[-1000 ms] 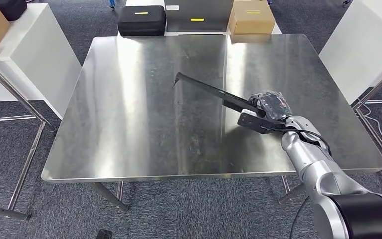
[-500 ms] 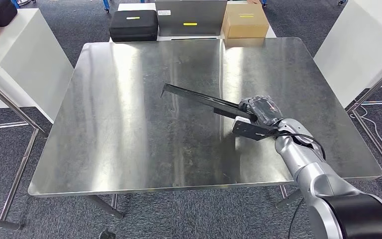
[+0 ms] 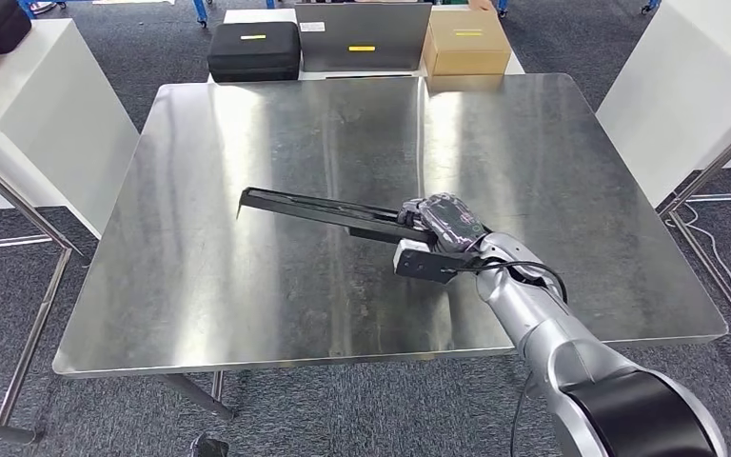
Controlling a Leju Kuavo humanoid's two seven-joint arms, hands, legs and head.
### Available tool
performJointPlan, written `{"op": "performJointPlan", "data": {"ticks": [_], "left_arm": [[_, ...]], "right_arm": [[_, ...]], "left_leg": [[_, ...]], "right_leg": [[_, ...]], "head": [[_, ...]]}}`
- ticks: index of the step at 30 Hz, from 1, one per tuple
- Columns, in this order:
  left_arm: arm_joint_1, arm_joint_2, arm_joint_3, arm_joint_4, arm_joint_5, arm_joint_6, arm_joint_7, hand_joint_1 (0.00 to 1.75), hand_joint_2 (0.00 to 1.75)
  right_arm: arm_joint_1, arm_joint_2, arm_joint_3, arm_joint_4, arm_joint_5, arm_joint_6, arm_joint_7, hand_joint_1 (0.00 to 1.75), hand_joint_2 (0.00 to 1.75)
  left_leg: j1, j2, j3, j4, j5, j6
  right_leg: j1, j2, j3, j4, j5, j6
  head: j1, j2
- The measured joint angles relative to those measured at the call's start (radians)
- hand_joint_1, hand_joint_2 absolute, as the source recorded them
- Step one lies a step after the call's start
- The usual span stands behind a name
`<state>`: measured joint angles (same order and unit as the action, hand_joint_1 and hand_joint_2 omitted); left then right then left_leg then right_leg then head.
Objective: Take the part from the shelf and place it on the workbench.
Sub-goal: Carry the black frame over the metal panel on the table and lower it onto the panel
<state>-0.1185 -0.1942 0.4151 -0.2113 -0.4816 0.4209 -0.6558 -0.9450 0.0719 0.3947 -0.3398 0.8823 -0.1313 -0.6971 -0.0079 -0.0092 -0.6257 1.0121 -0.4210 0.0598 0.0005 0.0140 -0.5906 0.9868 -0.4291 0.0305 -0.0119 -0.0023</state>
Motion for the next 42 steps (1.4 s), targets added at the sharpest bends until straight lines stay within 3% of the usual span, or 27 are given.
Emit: {"op": "performJointPlan", "data": {"ticks": [2, 5, 6, 9, 13, 20, 34, 38, 42], "left_arm": [[-0.001, -0.004, 0.001, 0.000, 0.000, 0.002, 0.000, 0.00, 0.00], [-0.002, -0.006, 0.003, 0.000, -0.001, 0.010, -0.001, 0.00, 1.31], [-0.002, -0.006, 0.004, 0.000, -0.002, 0.016, -0.001, 0.00, 1.31], [-0.002, -0.005, 0.009, 0.000, -0.001, 0.031, -0.003, 0.00, 0.00], [0.002, 0.004, 0.012, 0.000, -0.002, 0.010, -0.004, 0.00, 0.00], [0.014, 0.017, 0.029, 0.000, 0.003, -0.001, -0.004, 0.00, 0.00], [0.016, 0.018, 0.052, 0.001, 0.019, -0.010, -0.003, 0.00, 0.00], [0.017, 0.018, 0.061, 0.001, 0.026, -0.016, -0.003, 0.00, 0.00], [0.019, 0.018, 0.072, 0.001, 0.036, -0.020, -0.003, 0.00, 0.00]], "right_arm": [[0.001, 0.002, 0.010, -0.002, -0.006, 0.000, 0.000, 1.73, 1.75], [0.001, 0.003, 0.024, -0.004, -0.023, -0.018, 0.001, 0.43, 1.75], [0.001, 0.002, 0.028, -0.003, -0.030, -0.028, 0.002, 0.00, 1.75], [0.000, -0.002, 0.032, -0.002, -0.046, -0.045, 0.005, 0.00, 1.75], [-0.009, -0.021, 0.032, 0.003, -0.081, -0.024, 0.036, 0.00, 1.75], [-0.080, -0.076, 0.012, 0.019, -0.131, 0.161, 0.189, 0.00, 1.75], [-0.197, -0.134, 0.003, 0.024, -0.131, 0.260, 0.264, 0.00, 1.75], [-0.241, -0.156, 0.002, 0.027, -0.145, 0.329, 0.310, 0.00, 0.00], [-0.307, -0.179, 0.002, 0.027, -0.119, 0.245, 0.414, 0.00, 0.00]], "left_leg": [[-0.001, 0.000, 0.000, 0.000, 0.000, 0.000], [-0.002, 0.000, 0.000, 0.000, 0.000, 0.000], [-0.003, 0.000, 0.000, 0.000, 0.000, 0.000], [-0.004, -0.001, 0.000, 0.000, 0.000, 0.000], [-0.005, -0.005, 0.000, 0.000, 0.000, 0.000], [-0.007, -0.005, 0.000, 0.000, 0.000, 0.001], [-0.008, -0.006, 0.000, 0.001, 0.000, 0.001], [-0.008, -0.005, -0.001, 0.001, 0.000, 0.001], [-0.008, -0.006, -0.001, 0.001, 0.000, 0.002]], "right_leg": [[0.000, 0.000, 0.000, 0.000, 0.000, 0.000], [0.000, 0.000, 0.001, 0.000, 0.000, 0.000], [-0.001, 0.000, 0.001, 0.000, 0.000, 0.000], [-0.001, 0.000, 0.000, 0.000, 0.000, 0.000], [-0.001, -0.002, 0.000, 0.000, 0.000, 0.001], [-0.001, -0.002, 0.000, 0.000, 0.000, 0.001], [-0.001, -0.002, 0.000, 0.000, 0.000, 0.001], [-0.001, -0.002, 0.000, 0.000, 0.000, 0.001], [-0.001, -0.002, 0.000, 0.000, 0.000, 0.001]], "head": [[0.000, 0.000], [0.000, 0.000], [0.000, 0.000], [0.000, 0.000], [0.000, 0.000], [0.000, 0.000], [0.000, 0.000], [0.000, 0.000], [0.000, 0.000]]}}
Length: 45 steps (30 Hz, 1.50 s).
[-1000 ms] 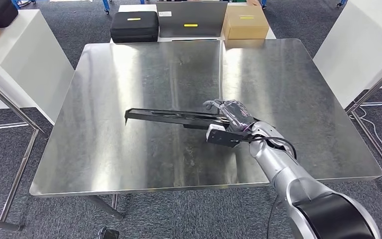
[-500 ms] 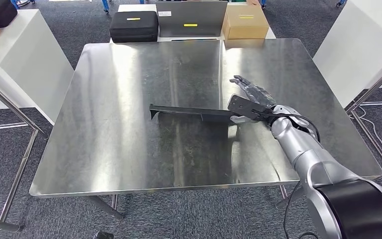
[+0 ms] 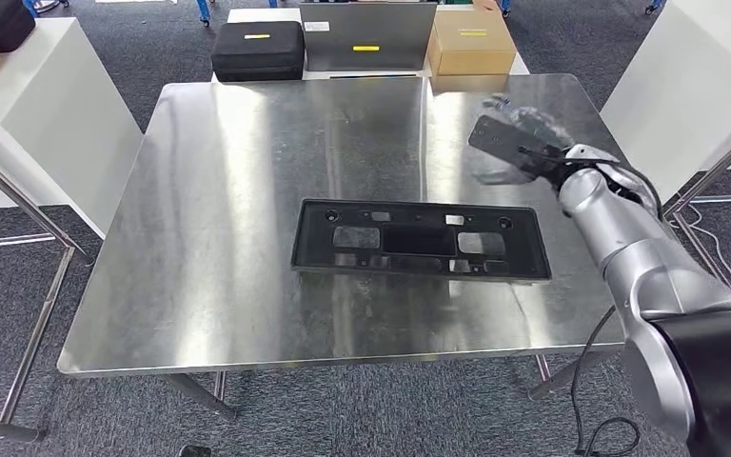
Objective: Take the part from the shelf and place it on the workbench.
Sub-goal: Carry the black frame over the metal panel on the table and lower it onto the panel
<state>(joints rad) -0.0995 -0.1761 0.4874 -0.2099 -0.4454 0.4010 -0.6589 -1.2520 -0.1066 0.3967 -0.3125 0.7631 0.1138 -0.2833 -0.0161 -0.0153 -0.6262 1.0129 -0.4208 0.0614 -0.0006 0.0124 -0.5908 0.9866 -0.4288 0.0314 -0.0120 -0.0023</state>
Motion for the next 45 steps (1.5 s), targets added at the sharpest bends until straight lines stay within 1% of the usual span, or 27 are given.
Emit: {"op": "performJointPlan", "data": {"ticks": [5, 8, 10, 12, 15, 17, 19, 21, 23, 24, 25, 27, 28, 29, 30, 32, 34, 35, 36, 37, 38, 39, 41, 42, 43, 44, 45], "left_arm": [[0.007, 0.000, 0.018, 0.001, 0.013, 0.001, 0.000, 0.00, 0.00], [0.009, 0.000, 0.029, 0.001, 0.018, 0.002, 0.000, 0.00, 0.00], [0.010, -0.001, 0.035, 0.001, 0.026, 0.003, 0.000, 0.00, 0.00], [0.009, -0.004, 0.046, 0.001, 0.041, 0.004, 0.000, 0.00, 0.00], [0.009, -0.011, 0.064, 0.001, 0.062, 0.003, -0.001, 0.00, 0.00], [0.008, -0.015, 0.075, 0.001, 0.069, 0.002, -0.001, 0.00, 0.00], [0.008, -0.018, 0.084, 0.001, 0.074, 0.001, -0.001, 0.00, 0.00], [0.007, -0.019, 0.093, 0.001, 0.077, 0.001, -0.002, 0.00, 0.00], [0.002, -0.020, 0.099, 0.001, 0.082, 0.001, -0.002, 0.00, 0.00], [-0.002, -0.021, 0.102, 0.001, 0.085, 0.001, -0.002, 0.00, 0.00], [-0.005, -0.023, 0.106, 0.001, 0.089, 0.001, -0.002, 0.00, 0.00], [-0.006, -0.027, 0.114, 0.001, 0.093, 0.001, -0.002, 0.00, 0.00], [-0.004, -0.028, 0.118, 0.001, 0.095, 0.001, -0.002, 0.00, 0.00], [-0.002, -0.028, 0.121, 0.001, 0.097, 0.001, -0.002, 0.00, 0.00], [-0.002, -0.028, 0.124, 0.001, 0.098, 0.001, -0.002, 0.00, 0.00], [-0.003, -0.026, 0.128, 0.001, 0.099, 0.001, -0.002, 0.00, 0.00], [-0.006, -0.026, 0.129, 0.001, 0.099, 0.001, -0.002, 0.00, 0.00], [-0.008, -0.027, 0.129, 0.001, 0.099, 0.001, -0.002, 0.00, 0.00], [-0.009, -0.028, 0.130, 0.001, 0.100, 0.001, -0.002, 0.00, 0.00], [-0.008, -0.029, 0.132, 0.001, 0.101, 0.001, -0.002, 0.00, 0.00], [-0.006, -0.031, 0.135, 0.001, 0.102, 0.002, -0.002, 0.00, 0.00], [-0.004, -0.032, 0.139, 0.001, 0.104, 0.002, -0.002, 0.00, 0.00], [0.000, -0.035, 0.147, 0.001, 0.106, 0.007, -0.001, 0.00, 0.00], [0.002, -0.037, 0.151, 0.001, 0.106, 0.010, -0.001, 0.00, 0.00], [0.004, -0.039, 0.154, 0.002, 0.106, 0.015, 0.000, 0.00, 0.00], [0.007, -0.042, 0.157, 0.002, 0.105, 0.019, 0.001, 0.00, 0.00], [0.009, -0.046, 0.159, 0.002, 0.103, 0.023, 0.002, 0.00, 0.00]], "right_arm": [[-0.116, -0.047, 0.013, -0.001, 0.118, -0.199, 0.145, 0.00, 0.00], [-0.187, -0.082, 0.038, -0.003, 0.177, -0.253, 0.178, 0.00, 0.00], [-0.214, -0.104, 0.055, -0.005, 0.209, -0.289, 0.197, 0.00, 0.87], [-0.225, -0.132, 0.074, -0.009, 0.249, -0.356, 0.222, 0.00, 1.75], [-0.224, -0.201, 0.090, -0.020, 0.277, -0.469, 0.232, 0.00, 1.75], [-0.208, -0.272, 0.091, -0.036, 0.265, -0.545, 0.218, 0.00, 1.75], [-0.174, -0.348, 0.084, -0.061, 0.236, -0.599, 0.190, 0.00, 1.75], [-0.133, -0.415, 0.074, -0.088, 0.213, -0.622, 0.173, 0.00, 0.87], [-0.060, -0.490, 0.057, -0.141, 0.185, -0.641, 0.185, 0.00, 0.00], [0.010, -0.538, 0.039, -0.191, 0.161, -0.662, 0.202, 0.00, 0.00], [0.106, -0.591, 0.006, -0.259, 0.134, -0.689, 0.222, 0.00, 0.00], [0.352, -0.686, -0.112, -0.415, 0.101, -0.734, 0.250, 0.00, 0.00], [0.471, -0.717, -0.191, -0.490, 0.103, -0.740, 0.256, 0.00, 0.00], [0.573, -0.738, -0.269, -0.555, 0.117, -0.733, 0.256, 0.00, 0.00], [0.653, -0.753, -0.337, -0.610, 0.134, -0.719, 0.256, 0.00, 0.00], [0.760, -0.774, -0.439, -0.697, 0.167, -0.687, 0.254, 0.00, 0.00], [0.850, -0.790, -0.518, -0.769, 0.197, -0.671, 0.253, 0.00, 0.00], [0.912, -0.795, -0.565, -0.812, 0.213, -0.667, 0.247, 0.00, 0.00], [0.990, -0.788, -0.627, -0.868, 0.229, -0.660, 0.226, 0.00, 0.00], [1.077, -0.762, -0.710, -0.939, 0.240, -0.643, 0.181, 0.00, 0.00], [1.158, -0.715, -0.805, -1.017, 0.244, -0.617, 0.110, 0.00, 0.00], [1.225, -0.647, -0.916, -1.103, 0.240, -0.578, 0.013, 0.00, 0.00], [1.311, -0.475, -1.146, -1.267, 0.214, -0.489, -0.200, 0.00, 0.00], [1.340, -0.382, -1.254, -1.345, 0.198, -0.461, -0.287, 0.00, 0.00], [1.364, -0.290, -1.347, -1.418, 0.182, -0.456, -0.347, 0.00, 0.00], [1.388, -0.198, -1.423, -1.482, 0.166, -0.475, -0.382, 0.00, 0.44], [1.410, -0.109, -1.478, -1.532, 0.147, -0.509, -0.397, 0.00, 0.44]], "left_leg": [[-0.001, 0.000, -0.001, 0.000, 0.000, 0.000], [-0.001, 0.000, -0.001, 0.000, 0.000, 0.000], [-0.001, 0.000, 0.000, 0.000, -0.001, 0.001], [-0.001, 0.000, 0.000, 0.000, -0.001, 0.001], [-0.002, -0.004, 0.001, 0.001, -0.001, 0.002], [-0.001, -0.009, 0.001, 0.001, -0.001, 0.002], [-0.002, -0.011, 0.001, 0.001, -0.001, 0.003], [-0.003, -0.011, 0.002, 0.001, -0.003, 0.005], [-0.004, -0.010, 0.005, 0.001, -0.005, 0.009], [-0.001, -0.012, 0.009, 0.001, -0.007, 0.011], [0.003, -0.017, 0.013, 0.001, -0.009, 0.012], [0.010, -0.034, 0.022, 0.001, -0.015, 0.011], [0.010, -0.039, 0.024, 0.000, -0.017, 0.011], [0.008, -0.040, 0.025, 0.000, -0.018, 0.011], [0.005, -0.038, 0.025, -0.001, -0.018, 0.012], [0.000, -0.030, 0.025, -0.003, -0.019, 0.014], [0.000, -0.023, 0.027, -0.004, -0.020, 0.015], [0.000, -0.023, 0.028, -0.004, -0.021, 0.016], [0.001, -0.024, 0.030, -0.004, -0.022, 0.015], [0.002, -0.027, 0.031, -0.004, -0.024, 0.015], [0.003, -0.030, 0.033, -0.004, -0.026, 0.014], [0.003, -0.034, 0.034, -0.004, -0.027, 0.014], [0.002, -0.038, 0.036, -0.005, -0.028, 0.014], [0.003, -0.039, 0.036, -0.005, -0.029, 0.013], [0.004, -0.040, 0.037, -0.005, -0.031, 0.012], [0.005, -0.039, 0.039, -0.005, -0.033, 0.010], [0.006, -0.037, 0.040, -0.005, -0.035, 0.008]], "right_leg": [[0.000, 0.000, 0.000, 0.000, 0.000, 0.000], [-0.001, 0.000, 0.000, 0.000, 0.000, 0.000], [-0.001, 0.000, 0.000, -0.001, 0.000, 0.000], [-0.001, 0.000, -0.001, -0.001, 0.000, 0.000], [-0.001, -0.005, -0.001, -0.002, 0.000, 0.000], [-0.001, -0.010, 0.001, -0.004, -0.001, 0.001], [-0.001, -0.012, 0.004, -0.005, -0.001, 0.002], [0.000, -0.012, 0.005, -0.005, -0.002, 0.004], [0.001, -0.011, 0.007, -0.008, -0.002, 0.005], [0.003, -0.013, 0.010, -0.011, -0.004, 0.007], [0.006, -0.018, 0.019, -0.016, -0.007, 0.008], [0.015, -0.034, 0.039, -0.023, -0.014, 0.010], [0.018, -0.039, 0.047, -0.024, -0.016, 0.011], [0.018, -0.040, 0.049, -0.024, -0.017, 0.011], [0.017, -0.038, 0.047, -0.023, -0.017, 0.011], [0.011, -0.031, 0.043, -0.022, -0.017, 0.011], [0.008, -0.025, 0.040, -0.022, -0.018, 0.012], [0.008, -0.024, 0.039, -0.023, -0.019, 0.013], [0.008, -0.026, 0.041, -0.023, -0.021, 0.013], [0.009, -0.028, 0.044, -0.023, -0.024, 0.013], [0.010, -0.032, 0.047, -0.023, -0.026, 0.012], [0.010, -0.034, 0.049, -0.024, -0.027, 0.012], [0.010, -0.038, 0.051, -0.024, -0.030, 0.012], [0.010, -0.040, 0.051, -0.024, -0.032, 0.012], [0.010, -0.040, 0.050, -0.024, -0.034, 0.010], [0.011, -0.040, 0.051, -0.024, -0.036, 0.009], [0.011, -0.038, 0.052, -0.024, -0.038, 0.007]], "head": [[0.000, 0.000], [0.000, 0.000], [0.000, 0.000], [0.000, 0.000], [0.000, 0.000], [0.000, 0.000], [0.000, 0.000], [0.000, 0.000], [-0.002, 0.000], [-0.002, 0.000], [-0.002, 0.000], [0.004, 0.000], [0.007, 0.000], [0.009, 0.000], [0.010, 0.000], [0.009, 0.000], [0.009, 0.000], [0.010, 0.000], [0.010, 0.000], [0.011, 0.000], [0.011, 0.000], [0.011, 0.000], [0.010, 0.000], [0.010, 0.000], [0.010, 0.000], [0.010, 0.000], [0.010, 0.000]]}}
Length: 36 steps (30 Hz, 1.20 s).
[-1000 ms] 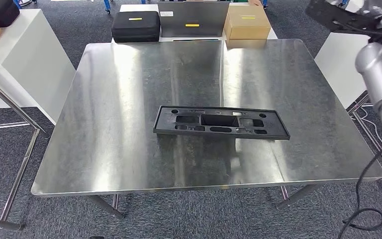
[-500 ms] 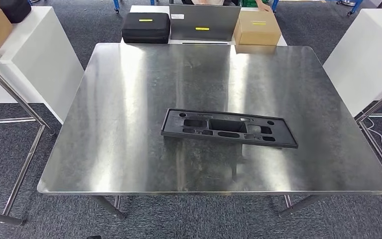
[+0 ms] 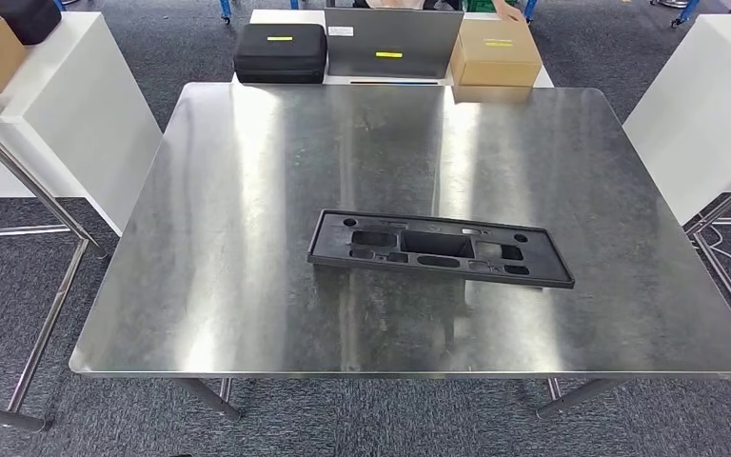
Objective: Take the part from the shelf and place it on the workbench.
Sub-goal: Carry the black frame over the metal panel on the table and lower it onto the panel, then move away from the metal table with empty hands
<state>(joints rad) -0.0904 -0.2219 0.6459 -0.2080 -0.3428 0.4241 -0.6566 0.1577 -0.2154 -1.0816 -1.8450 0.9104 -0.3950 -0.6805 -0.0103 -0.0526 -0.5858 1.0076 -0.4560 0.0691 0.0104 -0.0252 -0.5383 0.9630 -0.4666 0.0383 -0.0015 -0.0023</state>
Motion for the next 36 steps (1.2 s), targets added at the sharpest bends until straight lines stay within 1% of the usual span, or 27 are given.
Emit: {"op": "performJointPlan", "data": {"ticks": [2, 3, 4, 6, 7, 9, 11, 14, 16, 21, 24, 27, 29, 31, 33, 36], "left_arm": [[0.002, -0.006, 0.003, 0.001, -0.008, 0.004, 0.003, 0.00, 0.00], [0.002, -0.008, 0.004, 0.001, -0.011, 0.005, 0.005, 0.00, 0.00], [0.001, -0.009, 0.004, 0.001, -0.013, 0.005, 0.009, 0.00, 0.00], [0.001, -0.009, 0.008, 0.001, -0.011, 0.004, 0.021, 0.00, 0.00], [0.001, -0.009, 0.011, 0.001, -0.009, 0.004, 0.029, 0.00, 0.00], [0.001, -0.008, 0.016, 0.001, -0.008, 0.002, 0.048, 0.00, 0.00], [0.001, -0.007, 0.019, 0.001, -0.022, -0.002, 0.070, 0.00, 0.00], [0.001, -0.005, 0.019, 0.001, -0.060, -0.004, 0.104, 0.00, 0.00], [0.001, -0.003, 0.018, 0.001, -0.089, -0.004, 0.122, 0.00, 0.00], [0.001, 0.002, 0.021, 0.001, -0.177, -0.004, 0.156, 0.00, 0.00], [0.001, 0.004, 0.023, 0.001, -0.193, -0.006, 0.167, 0.00, 0.00], [0.001, 0.008, 0.023, 0.001, -0.207, -0.013, 0.185, 0.00, 0.00], [0.001, 0.011, 0.019, 0.002, -0.238, -0.035, 0.215, 0.00, 0.00], [0.002, 0.015, 0.003, 0.003, -0.280, -0.073, 0.252, 0.00, 0.00], [0.001, 0.019, -0.017, 0.004, -0.309, -0.112, 0.280, 0.00, 0.00], [0.001, 0.024, -0.035, 0.005, -0.320, -0.144, 0.305, 0.00, 0.00]], "right_arm": [[0.029, 0.162, -0.069, -0.057, -0.041, -0.081, -0.011, 0.00, 1.31], [0.037, 0.226, -0.087, -0.063, -0.061, -0.121, -0.012, 0.00, 1.31], [0.041, 0.280, -0.102, -0.056, -0.077, -0.159, -0.013, 0.00, 1.75], [0.029, 0.356, -0.135, 0.011, -0.098, -0.205, -0.013, 0.00, 1.75], [0.014, 0.381, -0.158, 0.070, -0.097, -0.211, -0.010, 0.00, 1.75], [-0.026, 0.407, -0.211, 0.229, -0.059, -0.223, 0.006, 0.00, 1.75], [-0.071, 0.414, -0.270, 0.420, 0.022, -0.252, 0.051, 0.00, 1.75], [-0.128, 0.411, -0.353, 0.706, 0.203, -0.269, 0.190, 0.00, 1.75], [-0.155, 0.405, -0.387, 0.870, 0.303, -0.270, 0.261, 0.00, 1.75], [-0.196, 0.379, -0.405, 1.184, 0.363, -0.271, 0.327, 0.00, 1.75], [-0.210, 0.362, -0.405, 1.304, 0.376, -0.271, 0.338, 0.00, 1.75], [-0.220, 0.346, -0.405, 1.394, 0.368, -0.256, 0.323, 0.00, 1.75], [-0.228, 0.334, -0.406, 1.454, 0.359, -0.193, 0.333, 0.00, 1.75], [-0.234, 0.324, -0.405, 1.501, 0.369, -0.097, 0.378, 0.00, 1.75], [-0.240, 0.320, -0.398, 1.534, 0.386, -0.024, 0.416, 0.00, 1.75], [-0.248, 0.322, -0.382, 1.568, 0.396, 0.014, 0.430, 0.00, 1.75]], "left_leg": [[0.001, 0.009, 0.004, 0.000, -0.003, -0.004], [0.001, 0.016, 0.006, -0.001, -0.005, -0.005], [0.001, 0.021, 0.008, -0.001, -0.006, -0.006], [0.002, 0.029, 0.012, -0.001, -0.009, -0.008], [0.002, 0.031, 0.014, -0.001, -0.010, -0.009], [0.001, 0.033, 0.017, -0.001, -0.012, -0.008], [0.000, 0.033, 0.019, -0.001, -0.013, -0.007], [-0.001, 0.033, 0.019, -0.001, -0.012, -0.007], [-0.002, 0.033, 0.019, -0.001, -0.012, -0.006], [-0.001, 0.034, 0.019, -0.001, -0.012, -0.006], [-0.001, 0.033, 0.019, -0.001, -0.012, -0.006], [-0.001, 0.033, 0.019, -0.001, -0.012, -0.006], [-0.001, 0.033, 0.020, -0.001, -0.012, -0.006], [-0.001, 0.033, 0.020, -0.001, -0.012, -0.006], [-0.001, 0.033, 0.020, -0.001, -0.012, -0.006], [-0.001, 0.033, 0.020, -0.001, -0.012, -0.006]], "right_leg": [[0.001, 0.009, 0.004, 0.000, -0.001, -0.002], [0.001, 0.015, 0.006, 0.001, -0.001, -0.002], [0.001, 0.021, 0.006, 0.001, -0.001, -0.003], [0.001, 0.029, 0.006, 0.001, -0.001, -0.003], [0.001, 0.031, 0.006, 0.001, -0.002, -0.004], [0.001, 0.034, 0.004, 0.001, -0.003, -0.006], [0.000, 0.034, 0.004, 0.001, -0.004, -0.007], [-0.001, 0.033, 0.005, 0.001, -0.003, -0.007], [-0.001, 0.034, 0.009, 0.001, -0.003, -0.006], [-0.001, 0.034, 0.014, 0.001, -0.003, -0.006], [-0.001, 0.034, 0.014, 0.001, -0.003, -0.006], [-0.001, 0.033, 0.014, 0.001, -0.004, -0.006], [-0.001, 0.033, 0.013, 0.001, -0.004, -0.007], [-0.001, 0.033, 0.012, 0.001, -0.004, -0.007], [-0.001, 0.033, 0.012, 0.001, -0.004, -0.007], [-0.001, 0.033, 0.013, 0.001, -0.004, -0.007]], "head": [[-0.001, 0.000], [-0.001, 0.000], [-0.001, 0.000], [-0.001, 0.000], [-0.001, 0.000], [0.000, 0.000], [0.000, 0.000], [0.000, 0.000], [0.000, 0.000], [0.000, 0.000], [0.000, 0.000], [0.000, 0.000], [0.000, 0.000], [0.000, 0.000], [0.000, 0.000], [0.000, 0.000]]}}
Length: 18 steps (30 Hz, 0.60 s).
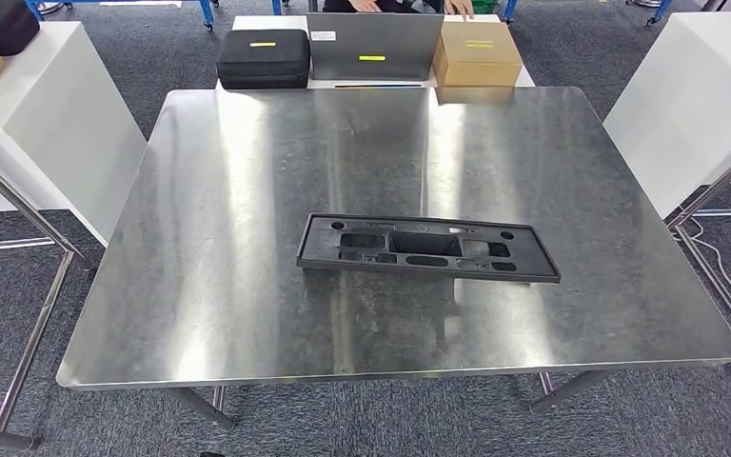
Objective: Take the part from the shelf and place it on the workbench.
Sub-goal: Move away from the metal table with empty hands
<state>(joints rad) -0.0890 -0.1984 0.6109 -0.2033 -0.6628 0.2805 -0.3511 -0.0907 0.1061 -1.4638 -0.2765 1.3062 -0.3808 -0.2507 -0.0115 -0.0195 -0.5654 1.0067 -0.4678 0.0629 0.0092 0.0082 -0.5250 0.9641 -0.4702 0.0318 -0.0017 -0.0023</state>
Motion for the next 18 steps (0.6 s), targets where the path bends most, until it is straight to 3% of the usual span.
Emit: {"op": "performJointPlan", "data": {"ticks": [9, 12, 14, 16, 17, 18], "left_arm": [[0.008, 0.012, -0.010, 0.000, 0.002, -0.011, 0.015, 0.00, 0.00], [0.012, 0.018, -0.010, 0.000, 0.002, -0.023, 0.012, 0.00, 0.00], [0.013, 0.023, -0.010, 0.000, 0.003, -0.027, 0.011, 0.00, 0.00], [0.015, 0.026, -0.010, 0.000, 0.003, -0.027, 0.008, 0.00, 0.00], [0.017, 0.027, -0.010, 0.000, 0.003, -0.026, 0.006, 0.00, 0.00], [0.019, 0.028, -0.010, 0.000, 0.003, -0.026, 0.006, 0.00, 0.00]], "right_arm": [[-0.012, 0.009, 0.035, 0.044, 0.028, 0.020, 0.016, 0.00, 1.75], [-0.012, 0.011, 0.041, 0.048, 0.028, 0.020, 0.025, 0.00, 1.75], [-0.013, 0.012, 0.042, 0.049, 0.024, 0.019, 0.029, 0.00, 1.75], [-0.012, 0.013, 0.042, 0.051, 0.020, 0.019, 0.033, 0.00, 1.75], [-0.012, 0.013, 0.042, 0.051, 0.018, 0.019, 0.033, 0.00, 1.75], [-0.011, 0.013, 0.042, 0.052, 0.017, 0.018, 0.034, 0.00, 1.75]], "left_leg": [[-0.007, 0.000, -0.001, 0.003, -0.004, 0.008], [-0.002, 0.002, 0.005, -0.009, 0.002, 0.019], [0.005, 0.006, 0.010, -0.017, 0.007, 0.027], [0.004, 0.007, 0.010, -0.018, 0.006, 0.028], [0.004, 0.008, 0.010, -0.017, 0.006, 0.028], [0.004, 0.008, 0.010, -0.017, 0.005, 0.027]], "right_leg": [[-0.011, 0.000, 0.003, -0.002, 0.001, 0.003], [-0.012, -0.001, -0.004, 0.015, -0.010, 0.009], [-0.013, -0.002, -0.047, 0.106, -0.055, 0.005], [-0.017, -0.003, -0.122, 0.253, -0.114, 0.000], [-0.019, -0.003, -0.148, 0.303, -0.129, 0.002], [-0.020, -0.003, -0.155, 0.316, -0.127, 0.008]], "head": [[0.000, 0.000], [0.000, 0.000], [0.002, 0.000], [0.003, 0.000], [0.002, 0.000], [0.002, 0.000]]}}
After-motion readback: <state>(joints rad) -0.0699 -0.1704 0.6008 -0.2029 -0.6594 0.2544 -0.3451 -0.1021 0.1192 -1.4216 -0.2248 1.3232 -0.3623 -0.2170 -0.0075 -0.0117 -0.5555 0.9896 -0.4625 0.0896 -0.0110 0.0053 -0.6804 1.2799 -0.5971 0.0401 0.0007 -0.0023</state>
